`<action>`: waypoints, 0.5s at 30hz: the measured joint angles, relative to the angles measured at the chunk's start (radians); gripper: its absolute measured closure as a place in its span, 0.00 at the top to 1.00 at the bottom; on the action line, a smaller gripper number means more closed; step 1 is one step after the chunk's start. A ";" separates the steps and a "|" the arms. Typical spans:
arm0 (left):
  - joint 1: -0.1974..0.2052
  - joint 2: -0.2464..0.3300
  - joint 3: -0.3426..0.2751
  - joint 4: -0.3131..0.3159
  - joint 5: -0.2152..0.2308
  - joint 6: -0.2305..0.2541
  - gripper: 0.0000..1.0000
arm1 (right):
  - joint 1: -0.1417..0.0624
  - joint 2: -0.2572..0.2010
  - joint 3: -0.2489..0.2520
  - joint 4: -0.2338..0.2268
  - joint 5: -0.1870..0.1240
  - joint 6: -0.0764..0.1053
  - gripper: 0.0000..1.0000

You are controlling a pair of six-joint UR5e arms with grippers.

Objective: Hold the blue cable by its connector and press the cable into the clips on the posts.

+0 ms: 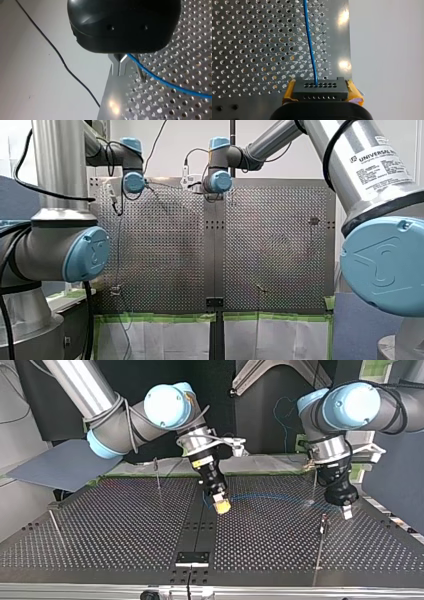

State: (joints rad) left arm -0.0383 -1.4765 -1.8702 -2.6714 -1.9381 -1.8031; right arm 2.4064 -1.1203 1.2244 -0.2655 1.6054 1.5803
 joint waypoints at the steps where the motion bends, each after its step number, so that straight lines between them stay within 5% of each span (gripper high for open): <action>1: 0.012 -0.003 0.001 0.001 0.013 -0.006 0.00 | 0.000 0.000 -0.002 0.000 0.000 0.000 0.16; 15: 0.127 -0.044 0.013 0.008 0.131 -0.028 0.00 | -0.010 0.004 -0.016 0.002 0.005 0.000 0.16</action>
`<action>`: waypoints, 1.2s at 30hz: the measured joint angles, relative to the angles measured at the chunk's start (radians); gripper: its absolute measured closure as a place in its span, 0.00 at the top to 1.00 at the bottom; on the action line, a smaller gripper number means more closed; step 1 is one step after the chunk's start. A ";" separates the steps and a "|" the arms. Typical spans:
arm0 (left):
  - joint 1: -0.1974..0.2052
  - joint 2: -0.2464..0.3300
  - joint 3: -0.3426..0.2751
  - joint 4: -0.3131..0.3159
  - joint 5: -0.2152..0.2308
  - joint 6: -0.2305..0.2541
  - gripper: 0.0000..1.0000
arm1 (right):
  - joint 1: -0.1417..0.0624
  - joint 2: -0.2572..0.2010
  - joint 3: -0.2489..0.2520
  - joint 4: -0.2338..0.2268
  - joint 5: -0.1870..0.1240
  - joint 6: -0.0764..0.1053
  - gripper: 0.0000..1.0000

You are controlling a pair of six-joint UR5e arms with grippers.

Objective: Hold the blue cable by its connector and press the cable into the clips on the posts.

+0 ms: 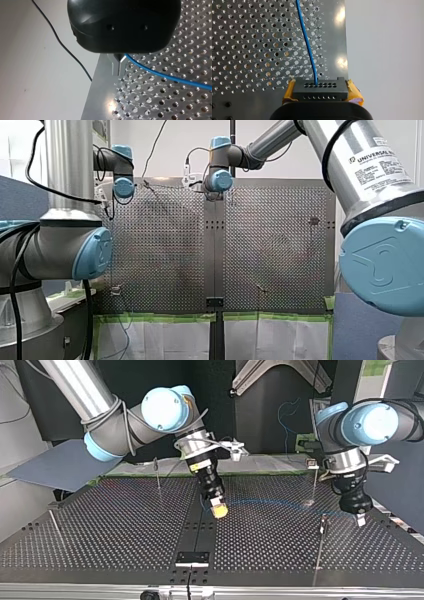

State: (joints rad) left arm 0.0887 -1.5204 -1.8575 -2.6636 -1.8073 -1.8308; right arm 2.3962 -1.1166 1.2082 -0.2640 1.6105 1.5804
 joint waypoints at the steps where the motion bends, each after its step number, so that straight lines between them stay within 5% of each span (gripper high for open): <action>1: 0.005 0.000 0.003 0.000 0.009 0.000 0.00 | -0.001 0.000 -0.001 0.000 0.000 0.000 0.16; 14: 0.016 -0.043 0.056 -0.018 0.119 -0.015 0.00 | -0.014 0.005 -0.021 0.003 0.001 0.001 0.16; 25: 0.018 -0.086 0.092 -0.004 0.147 -0.033 0.00 | -0.035 0.016 -0.026 0.004 0.007 0.001 0.16; 36: 0.036 -0.128 0.157 0.011 0.173 -0.090 0.00 | -0.055 0.077 -0.079 0.009 0.008 0.002 0.16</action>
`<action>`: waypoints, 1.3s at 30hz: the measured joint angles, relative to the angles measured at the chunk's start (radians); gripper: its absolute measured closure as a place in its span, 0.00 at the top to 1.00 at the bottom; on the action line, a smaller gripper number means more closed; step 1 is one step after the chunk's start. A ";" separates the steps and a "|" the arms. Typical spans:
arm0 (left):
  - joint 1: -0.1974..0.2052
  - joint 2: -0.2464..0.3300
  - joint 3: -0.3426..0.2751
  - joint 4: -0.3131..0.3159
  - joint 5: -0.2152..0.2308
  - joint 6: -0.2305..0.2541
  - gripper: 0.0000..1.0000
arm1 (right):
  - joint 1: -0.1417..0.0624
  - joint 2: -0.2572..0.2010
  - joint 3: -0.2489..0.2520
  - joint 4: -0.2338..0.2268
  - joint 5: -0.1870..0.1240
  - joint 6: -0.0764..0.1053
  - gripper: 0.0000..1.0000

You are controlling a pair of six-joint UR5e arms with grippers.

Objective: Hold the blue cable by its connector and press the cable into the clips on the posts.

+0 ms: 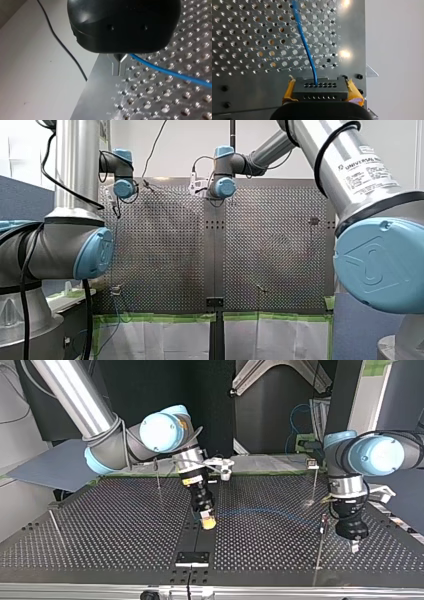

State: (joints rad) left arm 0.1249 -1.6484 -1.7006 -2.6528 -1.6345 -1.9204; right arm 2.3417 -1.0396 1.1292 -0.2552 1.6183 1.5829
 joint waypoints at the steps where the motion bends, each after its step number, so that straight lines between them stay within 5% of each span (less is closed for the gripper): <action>1: 0.004 -0.002 0.005 0.000 0.002 -0.004 0.00 | -0.003 0.003 -0.007 0.002 0.000 0.000 0.16; 15: 0.034 -0.019 0.022 0.000 0.032 -0.022 0.00 | -0.050 0.027 -0.112 0.018 -0.005 0.002 0.16; 23: 0.032 -0.051 0.027 0.005 0.068 -0.036 0.00 | -0.049 0.075 -0.158 0.055 -0.011 0.002 0.16; 33: 0.035 -0.062 0.027 -0.014 0.077 -0.067 0.00 | -0.045 0.080 -0.166 0.084 -0.012 0.000 0.16; 34: 0.037 -0.062 0.027 -0.016 0.078 -0.076 0.09 | -0.044 0.081 -0.166 0.085 -0.012 0.000 0.16; 35: 0.038 -0.062 0.027 -0.017 0.081 -0.082 0.31 | -0.043 0.081 -0.166 0.086 -0.012 0.000 0.16; 36: 0.039 -0.062 0.027 -0.018 0.084 -0.086 0.31 | -0.043 0.081 -0.166 0.087 -0.012 0.000 0.16; 38: 0.040 -0.062 0.026 -0.021 0.091 -0.088 0.74 | -0.041 0.081 -0.166 0.089 -0.012 0.000 0.16; 39: 0.040 -0.062 0.026 -0.024 0.091 -0.088 0.74 | -0.041 0.081 -0.166 0.089 -0.012 -0.001 0.16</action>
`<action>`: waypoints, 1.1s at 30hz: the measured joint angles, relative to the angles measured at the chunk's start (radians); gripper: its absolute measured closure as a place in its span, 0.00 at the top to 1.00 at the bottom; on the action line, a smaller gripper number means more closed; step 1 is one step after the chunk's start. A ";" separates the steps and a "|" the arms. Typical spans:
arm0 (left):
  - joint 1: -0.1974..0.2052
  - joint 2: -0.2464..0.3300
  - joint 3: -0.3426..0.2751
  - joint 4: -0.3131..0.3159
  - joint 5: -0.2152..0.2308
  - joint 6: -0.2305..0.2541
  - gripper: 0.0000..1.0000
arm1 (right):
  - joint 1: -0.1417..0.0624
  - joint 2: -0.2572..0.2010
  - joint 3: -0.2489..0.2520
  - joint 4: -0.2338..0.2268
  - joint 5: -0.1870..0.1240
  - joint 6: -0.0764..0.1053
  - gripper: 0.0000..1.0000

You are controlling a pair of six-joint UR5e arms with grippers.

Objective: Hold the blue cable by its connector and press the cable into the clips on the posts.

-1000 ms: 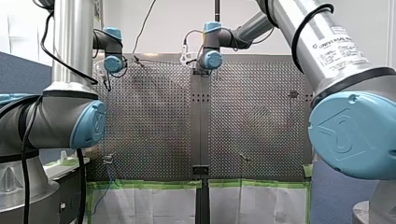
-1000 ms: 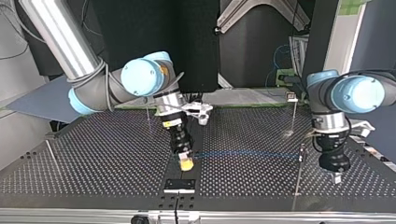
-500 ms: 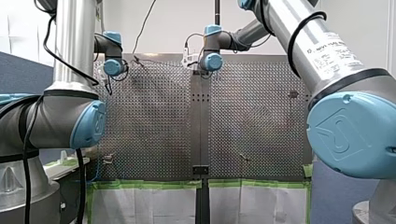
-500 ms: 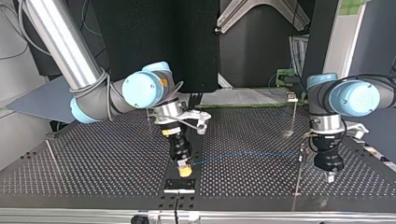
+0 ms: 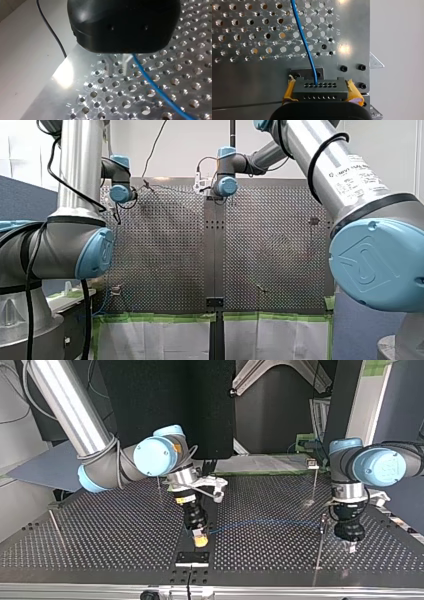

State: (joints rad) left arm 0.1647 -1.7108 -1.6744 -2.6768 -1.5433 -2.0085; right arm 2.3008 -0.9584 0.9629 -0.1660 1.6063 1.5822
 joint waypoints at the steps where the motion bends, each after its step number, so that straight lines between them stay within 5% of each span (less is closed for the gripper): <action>1: 0.000 0.000 0.000 -0.006 -0.002 -0.001 0.87 | 0.000 0.000 0.000 0.001 0.000 0.000 0.16; 4: 0.001 0.000 0.000 -0.026 -0.013 -0.006 1.00 | -0.001 0.000 0.000 0.003 0.000 0.000 0.16; 15: -0.016 0.034 -0.024 -0.113 0.005 -0.035 1.00 | -0.006 0.000 0.000 0.006 0.000 0.001 0.16; 33: -0.007 0.195 -0.185 -0.221 0.141 -0.149 1.00 | -0.003 0.000 0.000 0.012 0.000 0.001 0.16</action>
State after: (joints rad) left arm 0.1574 -1.5160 -1.8590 -2.8980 -1.4021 -2.1578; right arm 2.2976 -0.9582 0.9627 -0.1542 1.6062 1.5830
